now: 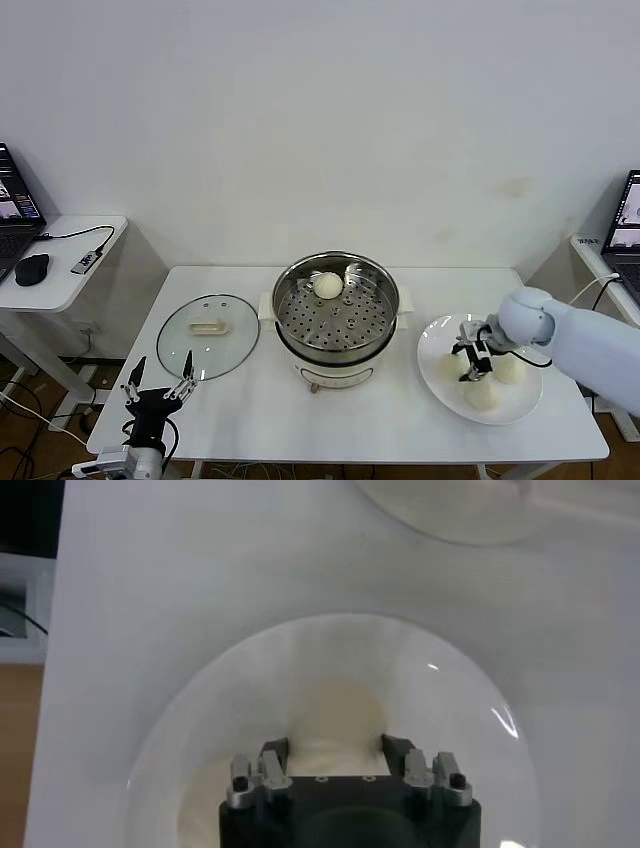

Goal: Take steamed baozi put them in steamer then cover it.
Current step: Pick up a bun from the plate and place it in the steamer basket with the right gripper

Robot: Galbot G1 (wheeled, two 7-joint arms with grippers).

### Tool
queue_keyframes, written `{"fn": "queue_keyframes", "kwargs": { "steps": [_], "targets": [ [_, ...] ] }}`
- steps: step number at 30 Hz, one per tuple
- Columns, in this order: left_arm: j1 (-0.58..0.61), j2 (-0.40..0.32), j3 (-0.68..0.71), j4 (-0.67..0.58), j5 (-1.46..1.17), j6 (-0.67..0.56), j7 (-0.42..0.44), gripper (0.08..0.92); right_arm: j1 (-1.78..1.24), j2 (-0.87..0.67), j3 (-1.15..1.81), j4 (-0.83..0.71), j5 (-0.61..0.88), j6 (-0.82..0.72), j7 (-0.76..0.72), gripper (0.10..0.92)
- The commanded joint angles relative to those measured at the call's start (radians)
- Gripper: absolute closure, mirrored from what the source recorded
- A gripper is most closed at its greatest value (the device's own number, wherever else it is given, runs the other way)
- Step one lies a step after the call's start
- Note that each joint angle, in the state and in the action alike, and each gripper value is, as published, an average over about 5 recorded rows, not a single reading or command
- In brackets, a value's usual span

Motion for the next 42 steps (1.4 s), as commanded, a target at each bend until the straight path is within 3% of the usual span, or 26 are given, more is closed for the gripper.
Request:
{"fn": "queue_keyframes", "kwargs": {
  "steps": [1,10,18,28,42],
  "targets": [
    [-0.003,0.003,0.006,-0.008,-0.001,0.003,-0.001,0.177,0.233,-0.047,-0.111,0.054,0.106,-0.014,-0.027,0.423],
    [-0.013,0.012,0.009,-0.013,-0.009,0.004,0.000,0.177,0.609,-0.007,-0.330,0.099,0.236,-0.047,-0.042,0.423],
    [-0.016,0.024,0.000,-0.015,-0.020,0.004,0.000,0.177,0.836,0.169,-0.456,0.118,0.425,-0.120,0.006,0.420],
    [-0.018,0.003,-0.002,-0.013,-0.013,0.005,0.000,0.177,0.654,0.454,-0.368,0.041,0.539,-0.237,0.121,0.414],
    [-0.017,0.003,-0.021,-0.012,-0.010,0.004,0.000,0.177,0.409,0.699,-0.298,-0.127,0.547,-0.331,0.249,0.415]
  ]
}}
